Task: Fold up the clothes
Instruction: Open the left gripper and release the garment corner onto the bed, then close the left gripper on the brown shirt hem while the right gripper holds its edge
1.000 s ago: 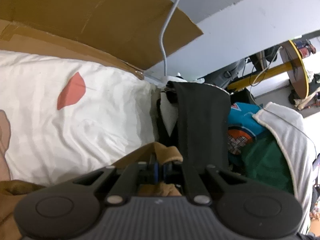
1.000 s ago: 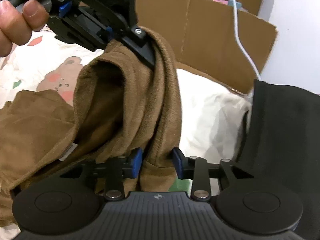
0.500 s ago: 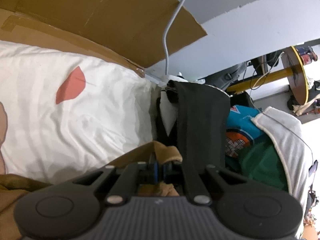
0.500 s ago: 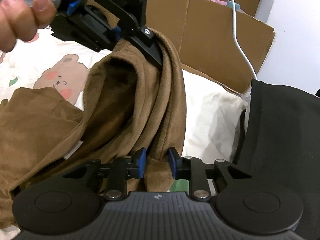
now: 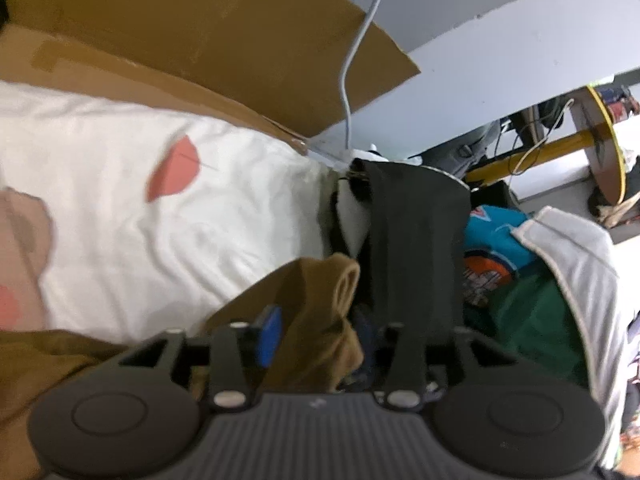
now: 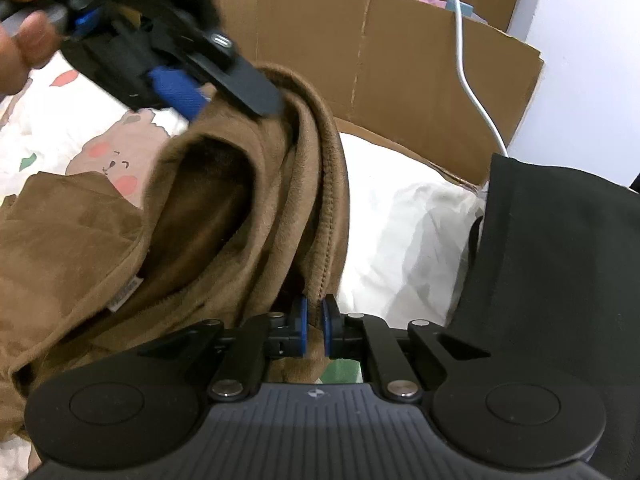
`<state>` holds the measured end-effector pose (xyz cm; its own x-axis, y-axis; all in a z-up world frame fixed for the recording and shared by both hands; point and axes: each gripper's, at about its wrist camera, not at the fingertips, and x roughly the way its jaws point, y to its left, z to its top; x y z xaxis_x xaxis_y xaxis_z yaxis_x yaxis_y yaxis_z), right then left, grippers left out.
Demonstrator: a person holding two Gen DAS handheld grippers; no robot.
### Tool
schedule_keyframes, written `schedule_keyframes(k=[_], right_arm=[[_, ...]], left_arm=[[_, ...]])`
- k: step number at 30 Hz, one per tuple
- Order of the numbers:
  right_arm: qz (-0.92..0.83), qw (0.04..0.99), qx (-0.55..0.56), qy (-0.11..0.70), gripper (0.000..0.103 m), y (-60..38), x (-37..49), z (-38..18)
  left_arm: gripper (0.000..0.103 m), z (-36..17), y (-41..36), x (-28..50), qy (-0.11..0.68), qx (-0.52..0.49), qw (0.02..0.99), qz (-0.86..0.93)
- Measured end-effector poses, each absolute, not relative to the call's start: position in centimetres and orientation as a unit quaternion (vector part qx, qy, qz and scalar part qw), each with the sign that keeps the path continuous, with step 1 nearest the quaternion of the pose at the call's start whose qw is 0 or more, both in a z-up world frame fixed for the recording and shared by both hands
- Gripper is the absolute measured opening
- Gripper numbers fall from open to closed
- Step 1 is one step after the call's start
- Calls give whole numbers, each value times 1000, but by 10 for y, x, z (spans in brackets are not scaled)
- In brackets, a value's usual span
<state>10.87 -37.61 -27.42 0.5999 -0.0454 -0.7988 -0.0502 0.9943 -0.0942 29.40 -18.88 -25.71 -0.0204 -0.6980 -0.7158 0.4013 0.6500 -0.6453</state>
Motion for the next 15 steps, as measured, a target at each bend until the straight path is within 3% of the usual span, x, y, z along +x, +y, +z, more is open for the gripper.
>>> schedule_keyframes(k=[9, 13, 15], right_arm=[[33, 892, -53, 447, 8, -398, 94, -237], [37, 892, -70, 444, 7, -414, 99, -224], [38, 888, -92, 449, 7, -413, 92, -209]], left_arm=[[50, -225, -103, 273, 578, -95, 736, -340], [30, -211, -63, 252, 553, -31, 770, -316], [27, -210, -47, 239, 548, 8, 781, -299]])
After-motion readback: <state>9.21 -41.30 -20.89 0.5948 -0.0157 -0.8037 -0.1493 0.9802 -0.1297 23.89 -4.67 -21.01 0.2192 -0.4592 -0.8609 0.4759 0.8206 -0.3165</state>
